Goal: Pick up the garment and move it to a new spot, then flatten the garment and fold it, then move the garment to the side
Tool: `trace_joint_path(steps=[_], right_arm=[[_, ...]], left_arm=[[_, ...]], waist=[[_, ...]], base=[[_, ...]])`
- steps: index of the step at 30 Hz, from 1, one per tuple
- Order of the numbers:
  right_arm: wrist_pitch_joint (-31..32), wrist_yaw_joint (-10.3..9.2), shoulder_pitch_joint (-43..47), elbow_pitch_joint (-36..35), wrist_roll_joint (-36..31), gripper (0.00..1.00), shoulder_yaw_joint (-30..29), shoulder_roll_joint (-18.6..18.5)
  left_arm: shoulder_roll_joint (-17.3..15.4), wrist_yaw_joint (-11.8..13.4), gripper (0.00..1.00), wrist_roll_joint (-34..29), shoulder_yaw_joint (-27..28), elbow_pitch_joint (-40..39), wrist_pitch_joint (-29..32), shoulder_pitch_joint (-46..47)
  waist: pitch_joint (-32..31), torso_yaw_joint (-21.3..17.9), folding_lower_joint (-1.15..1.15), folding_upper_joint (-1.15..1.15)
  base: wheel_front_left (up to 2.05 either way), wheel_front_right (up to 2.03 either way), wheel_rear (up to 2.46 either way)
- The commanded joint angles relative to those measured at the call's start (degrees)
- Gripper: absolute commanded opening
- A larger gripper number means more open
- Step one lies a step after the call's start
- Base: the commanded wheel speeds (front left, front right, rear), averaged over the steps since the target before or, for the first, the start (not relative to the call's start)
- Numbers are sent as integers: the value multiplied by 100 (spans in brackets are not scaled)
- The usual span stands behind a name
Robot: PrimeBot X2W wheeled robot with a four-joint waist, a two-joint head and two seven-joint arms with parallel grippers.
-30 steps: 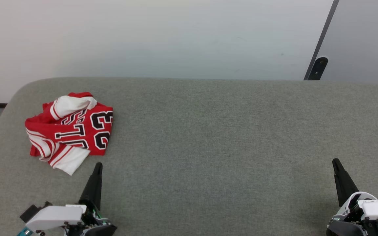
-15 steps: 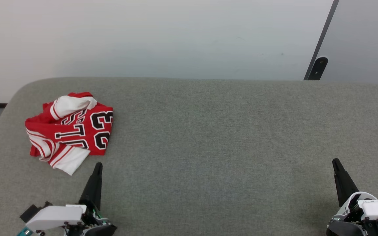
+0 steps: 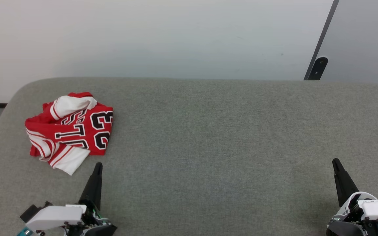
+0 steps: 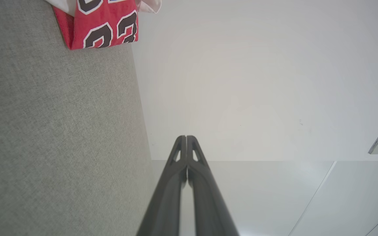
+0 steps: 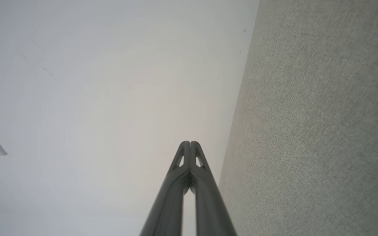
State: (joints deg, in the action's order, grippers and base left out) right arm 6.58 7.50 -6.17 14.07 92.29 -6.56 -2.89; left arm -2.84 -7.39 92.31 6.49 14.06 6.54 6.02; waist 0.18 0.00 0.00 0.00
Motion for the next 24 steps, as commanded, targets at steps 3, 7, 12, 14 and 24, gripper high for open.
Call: trace_joint_path(steps=[3, 7, 12, 14, 24], right_arm=[[6, -2, -18, -15, 24, 0, 8, 12], [6, -2, -18, -15, 24, 0, 8, 12], [6, -2, -18, -15, 24, 0, 8, 12], [6, -2, -18, -15, 24, 0, 8, 12], [6, -2, -18, -15, 24, 0, 8, 12]], left_arm=[[0, -22, 0, 19, 9, -6, 12, 54], [0, -22, 0, 19, 9, -6, 12, 54], [0, -22, 0, 19, 9, -5, 12, 54], [0, -22, 0, 19, 10, -5, 12, 54], [0, -22, 0, 19, 11, -6, 12, 54]], waist=[[0, 0, 0, 0], [0, 0, 0, 0], [0, 0, 0, 0], [0, 0, 0, 0], [0, 0, 0, 0]], base=[[0, 0, 0], [0, 0, 0], [0, 0, 0], [0, 0, 0], [0, 0, 0]])
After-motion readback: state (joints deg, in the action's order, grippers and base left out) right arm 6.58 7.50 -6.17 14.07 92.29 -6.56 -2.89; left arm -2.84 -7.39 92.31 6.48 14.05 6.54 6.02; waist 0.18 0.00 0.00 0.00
